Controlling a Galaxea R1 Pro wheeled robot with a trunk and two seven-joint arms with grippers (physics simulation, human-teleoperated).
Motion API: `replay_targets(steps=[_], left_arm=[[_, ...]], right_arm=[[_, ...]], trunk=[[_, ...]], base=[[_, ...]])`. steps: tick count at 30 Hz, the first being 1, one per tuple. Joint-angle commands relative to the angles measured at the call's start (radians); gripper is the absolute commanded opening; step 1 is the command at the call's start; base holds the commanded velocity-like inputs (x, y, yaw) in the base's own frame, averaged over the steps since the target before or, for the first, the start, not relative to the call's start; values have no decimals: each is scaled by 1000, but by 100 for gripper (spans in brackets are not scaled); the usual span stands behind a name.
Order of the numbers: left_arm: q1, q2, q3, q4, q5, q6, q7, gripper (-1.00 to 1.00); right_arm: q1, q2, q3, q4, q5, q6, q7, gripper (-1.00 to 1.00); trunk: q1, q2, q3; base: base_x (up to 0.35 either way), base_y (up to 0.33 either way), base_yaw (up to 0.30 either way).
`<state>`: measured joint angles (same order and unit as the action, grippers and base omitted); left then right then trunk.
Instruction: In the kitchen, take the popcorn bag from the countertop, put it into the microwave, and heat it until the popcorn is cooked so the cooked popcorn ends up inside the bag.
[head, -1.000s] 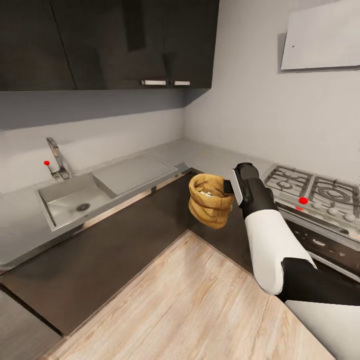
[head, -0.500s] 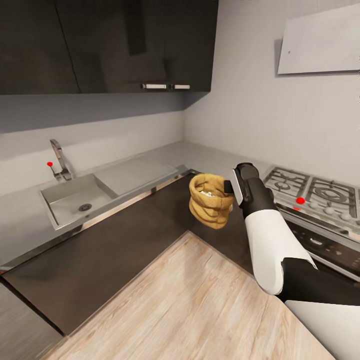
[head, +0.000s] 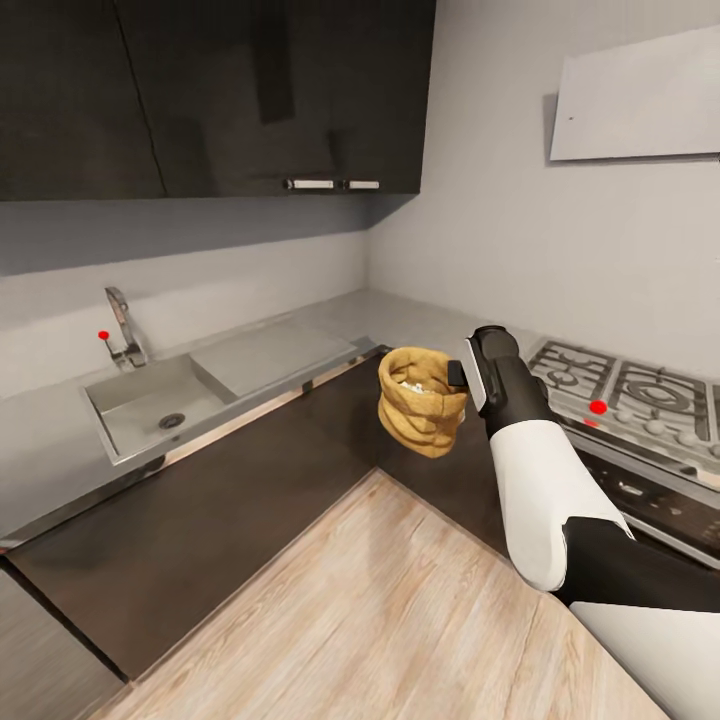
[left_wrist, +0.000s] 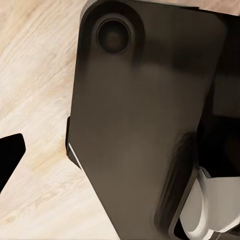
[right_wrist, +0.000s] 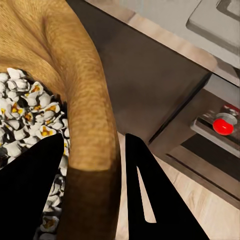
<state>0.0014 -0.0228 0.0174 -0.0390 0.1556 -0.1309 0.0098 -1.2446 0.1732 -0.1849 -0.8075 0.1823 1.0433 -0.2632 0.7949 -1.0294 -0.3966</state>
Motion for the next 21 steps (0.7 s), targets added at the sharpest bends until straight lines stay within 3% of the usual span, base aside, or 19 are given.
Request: replay_targets(steps=[1,5,21], left_arm=[[0,0,1,-1,5,-1,1,100],[0,0,1,-1,5,-1,1,100],[0,0,1,-1,5,-1,1,100]], right_arm=[[11,1,-4,-3,10,4,5,-100],[36,1,-4,-7,13,4,3,-100],[37,1,-5,-7,14,4,1,-100]], trunk=[[0,-1,1],[0,-1,7],[0,-1,33]], base=[[0,0,-12],[0,0,-55],[0,0,-67]])
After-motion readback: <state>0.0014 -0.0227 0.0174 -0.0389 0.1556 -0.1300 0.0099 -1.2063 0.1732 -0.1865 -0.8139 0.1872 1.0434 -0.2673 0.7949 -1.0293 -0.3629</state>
